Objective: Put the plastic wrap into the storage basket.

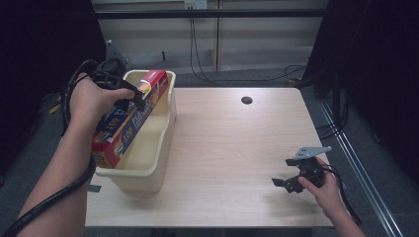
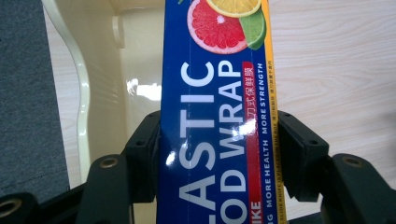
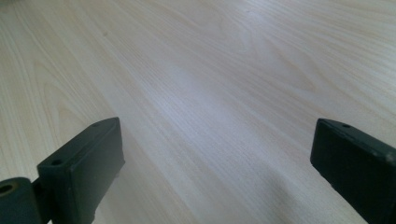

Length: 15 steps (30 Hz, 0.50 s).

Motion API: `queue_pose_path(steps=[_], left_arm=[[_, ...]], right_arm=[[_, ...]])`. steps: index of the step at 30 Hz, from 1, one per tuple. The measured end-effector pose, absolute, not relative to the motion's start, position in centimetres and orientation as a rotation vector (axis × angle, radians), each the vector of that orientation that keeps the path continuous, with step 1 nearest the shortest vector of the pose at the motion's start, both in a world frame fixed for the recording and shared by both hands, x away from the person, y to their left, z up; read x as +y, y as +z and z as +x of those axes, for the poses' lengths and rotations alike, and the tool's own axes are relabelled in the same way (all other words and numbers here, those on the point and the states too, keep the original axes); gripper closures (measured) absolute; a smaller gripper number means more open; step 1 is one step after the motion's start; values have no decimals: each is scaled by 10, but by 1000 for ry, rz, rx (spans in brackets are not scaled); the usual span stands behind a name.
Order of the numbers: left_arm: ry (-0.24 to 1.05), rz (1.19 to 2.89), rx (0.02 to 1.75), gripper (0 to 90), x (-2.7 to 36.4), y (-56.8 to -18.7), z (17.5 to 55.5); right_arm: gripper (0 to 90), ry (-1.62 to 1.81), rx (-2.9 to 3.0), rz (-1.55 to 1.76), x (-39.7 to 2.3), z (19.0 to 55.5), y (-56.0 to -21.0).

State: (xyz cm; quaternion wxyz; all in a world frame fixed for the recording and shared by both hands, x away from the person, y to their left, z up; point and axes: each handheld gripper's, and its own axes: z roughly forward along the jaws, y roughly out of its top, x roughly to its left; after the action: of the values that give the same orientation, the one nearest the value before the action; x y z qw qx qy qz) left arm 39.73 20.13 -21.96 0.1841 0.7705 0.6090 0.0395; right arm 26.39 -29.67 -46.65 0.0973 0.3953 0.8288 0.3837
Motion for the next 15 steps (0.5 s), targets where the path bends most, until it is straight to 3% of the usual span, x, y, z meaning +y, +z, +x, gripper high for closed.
queue_pose_path(steps=[15], left_arm=[[100,2174,1745,410,205,-232,399]], right_arm=[[27,1135,2465,1162,-295,264,-467]])
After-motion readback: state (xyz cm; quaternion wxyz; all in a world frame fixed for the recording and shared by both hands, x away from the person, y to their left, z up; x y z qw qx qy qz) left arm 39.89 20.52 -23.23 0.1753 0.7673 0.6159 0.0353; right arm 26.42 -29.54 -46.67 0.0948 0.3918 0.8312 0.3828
